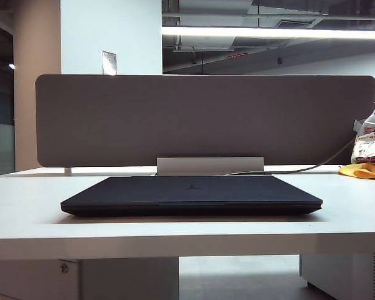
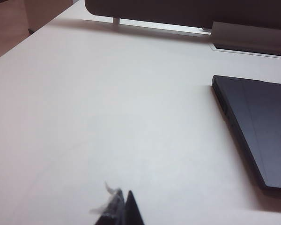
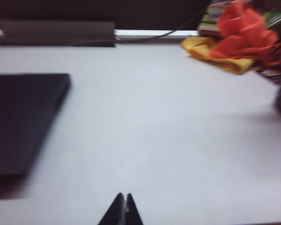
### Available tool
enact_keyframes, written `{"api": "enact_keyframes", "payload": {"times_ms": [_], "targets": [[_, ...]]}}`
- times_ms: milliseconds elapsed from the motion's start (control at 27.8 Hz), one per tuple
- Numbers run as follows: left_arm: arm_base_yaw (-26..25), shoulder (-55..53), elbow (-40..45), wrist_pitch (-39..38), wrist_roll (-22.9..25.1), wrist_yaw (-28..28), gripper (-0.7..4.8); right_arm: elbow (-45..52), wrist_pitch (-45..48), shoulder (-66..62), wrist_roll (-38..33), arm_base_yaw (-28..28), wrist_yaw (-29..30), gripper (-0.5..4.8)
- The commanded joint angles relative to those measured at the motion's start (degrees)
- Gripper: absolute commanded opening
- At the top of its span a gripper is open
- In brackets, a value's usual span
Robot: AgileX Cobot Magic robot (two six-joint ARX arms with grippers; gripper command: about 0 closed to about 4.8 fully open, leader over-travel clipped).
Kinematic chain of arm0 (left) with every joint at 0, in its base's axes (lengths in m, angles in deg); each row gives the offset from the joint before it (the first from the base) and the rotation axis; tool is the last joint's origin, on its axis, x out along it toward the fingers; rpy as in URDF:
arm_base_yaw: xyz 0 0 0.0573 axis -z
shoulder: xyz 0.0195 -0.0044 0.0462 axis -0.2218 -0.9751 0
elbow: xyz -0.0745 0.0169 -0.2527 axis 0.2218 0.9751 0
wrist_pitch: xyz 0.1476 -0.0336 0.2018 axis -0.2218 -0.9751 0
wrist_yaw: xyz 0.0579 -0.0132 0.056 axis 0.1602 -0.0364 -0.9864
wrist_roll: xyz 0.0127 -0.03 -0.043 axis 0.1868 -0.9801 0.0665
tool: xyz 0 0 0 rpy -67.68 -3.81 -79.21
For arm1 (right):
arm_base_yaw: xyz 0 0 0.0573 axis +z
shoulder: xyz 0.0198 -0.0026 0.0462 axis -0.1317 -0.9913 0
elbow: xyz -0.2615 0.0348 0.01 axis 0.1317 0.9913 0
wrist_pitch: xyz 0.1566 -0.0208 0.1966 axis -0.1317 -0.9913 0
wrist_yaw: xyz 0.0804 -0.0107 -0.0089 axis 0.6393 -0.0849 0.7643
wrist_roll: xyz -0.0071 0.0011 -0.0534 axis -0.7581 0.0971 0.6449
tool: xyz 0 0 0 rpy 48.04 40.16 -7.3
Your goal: Open the lid of the laptop and use the keypad to enter the password "123".
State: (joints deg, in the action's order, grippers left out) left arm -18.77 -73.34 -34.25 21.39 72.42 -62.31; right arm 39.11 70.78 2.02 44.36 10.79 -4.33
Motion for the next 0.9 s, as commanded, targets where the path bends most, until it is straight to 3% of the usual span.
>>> {"api": "enact_keyframes", "payload": {"times_ms": [36, 216, 288, 396, 540, 683, 899], "targets": [[0.00, -0.02, 0.02, 1.97, -2.89, 0.98, -0.05, 0.22, 1.60, 0.00, -8.41, 0.07, 5.79, -0.05], [0.00, -0.02, 0.02, 2.03, -5.22, 6.19, -0.05, 0.22, 4.04, 0.00, -9.40, 0.07, 8.59, -0.05], [0.00, -0.02, 0.02, 1.97, -6.75, 7.65, -0.05, 0.22, 4.94, 0.00, -13.42, 0.07, 8.61, -0.05], [0.00, -0.02, 0.02, 1.88, -11.58, 8.31, -0.05, 0.22, 6.27, 0.00, -22.36, 0.07, 10.49, -0.05], [0.00, -0.02, 0.02, 1.79, -18.45, 9.77, -0.05, 0.22, 6.73, 0.00, -24.20, 0.07, 14.62, -0.05], [0.02, -0.02, 0.00, 1.73, -19.02, 13.27, -0.05, 0.20, 6.67, 0.00, -25.49, 0.33, 18.95, -0.05], [0.07, -0.02, -0.70, -0.94, -20.98, 16.26, -0.05, -0.09, 7.74, 0.00, -26.97, 1.73, 19.26, -0.06]]}}
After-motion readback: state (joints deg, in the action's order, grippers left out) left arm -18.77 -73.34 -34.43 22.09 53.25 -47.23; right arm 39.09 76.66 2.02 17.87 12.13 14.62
